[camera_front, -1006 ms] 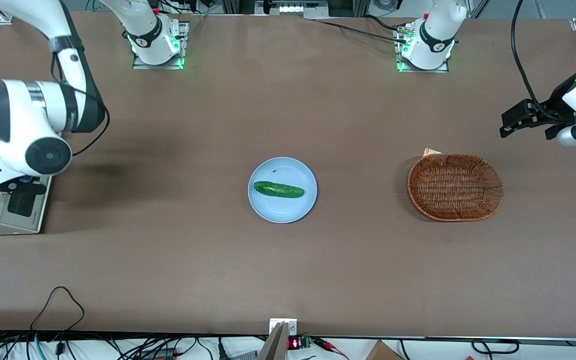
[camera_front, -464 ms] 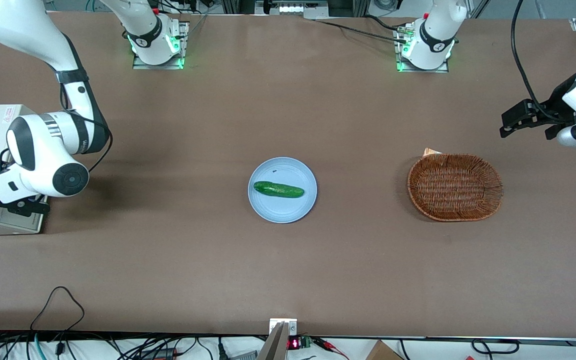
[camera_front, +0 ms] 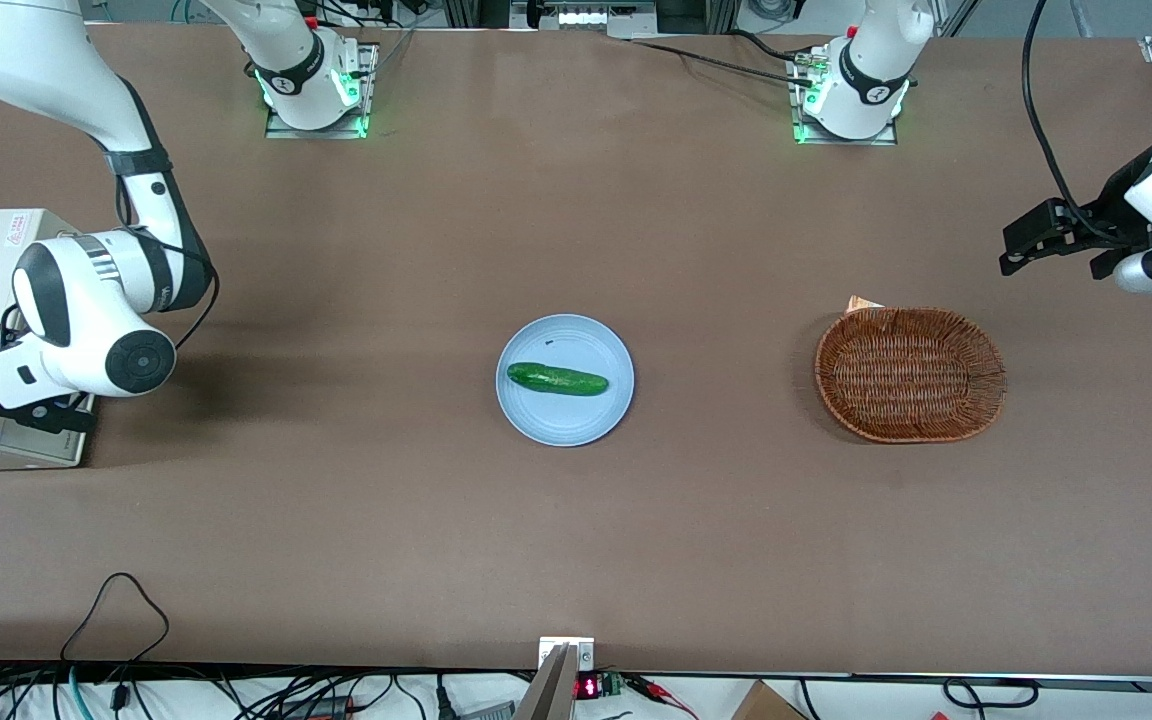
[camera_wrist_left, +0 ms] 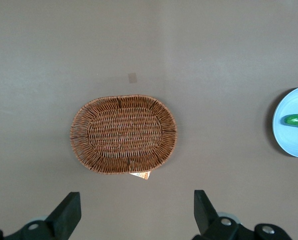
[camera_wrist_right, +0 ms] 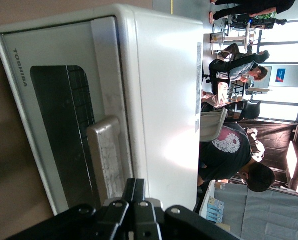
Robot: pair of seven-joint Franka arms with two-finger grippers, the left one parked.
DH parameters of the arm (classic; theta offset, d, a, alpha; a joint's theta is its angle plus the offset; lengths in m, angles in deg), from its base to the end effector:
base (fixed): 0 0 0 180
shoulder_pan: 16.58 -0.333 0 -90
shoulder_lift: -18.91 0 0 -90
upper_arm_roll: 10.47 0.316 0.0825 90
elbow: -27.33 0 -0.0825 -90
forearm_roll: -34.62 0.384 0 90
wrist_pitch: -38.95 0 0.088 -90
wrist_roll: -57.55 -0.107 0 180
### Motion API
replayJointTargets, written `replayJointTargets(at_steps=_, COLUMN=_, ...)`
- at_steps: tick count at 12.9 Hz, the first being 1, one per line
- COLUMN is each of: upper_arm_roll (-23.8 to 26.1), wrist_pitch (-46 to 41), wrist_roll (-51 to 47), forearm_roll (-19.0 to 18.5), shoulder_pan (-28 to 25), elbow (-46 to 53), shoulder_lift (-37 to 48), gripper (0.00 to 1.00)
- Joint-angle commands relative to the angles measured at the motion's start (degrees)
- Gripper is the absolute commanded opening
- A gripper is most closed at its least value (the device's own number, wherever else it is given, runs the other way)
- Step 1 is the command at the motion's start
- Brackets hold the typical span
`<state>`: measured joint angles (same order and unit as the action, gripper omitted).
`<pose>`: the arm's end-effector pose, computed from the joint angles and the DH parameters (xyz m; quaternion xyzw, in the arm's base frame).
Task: Open oven door with right arm only
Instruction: 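Grip the handle and pull the oven door down and open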
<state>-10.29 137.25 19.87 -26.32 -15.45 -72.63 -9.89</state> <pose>0.6258 -0.0920 0.2945 0.8521 -0.0841 -0.0686 0.5119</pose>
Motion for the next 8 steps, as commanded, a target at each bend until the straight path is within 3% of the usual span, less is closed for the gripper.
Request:
replayJointTargets(at_steps=1, upper_arm_roll=0.4, wrist_pitch=0.9, wrist_roll=-1.8, forearm_roll=-1.5, shoulder_pan=0.7, elbow=-0.8, shoulder_lift=-0.1, gripper=0.02)
replayJointTargets(at_steps=8, upper_arm_roll=0.5, wrist_pitch=1.4, wrist_roll=-3.1, forearm_roll=-1.4, shoulder_pan=0.6, elbow=-1.5, shoulder_lift=-0.9, gripper=0.02)
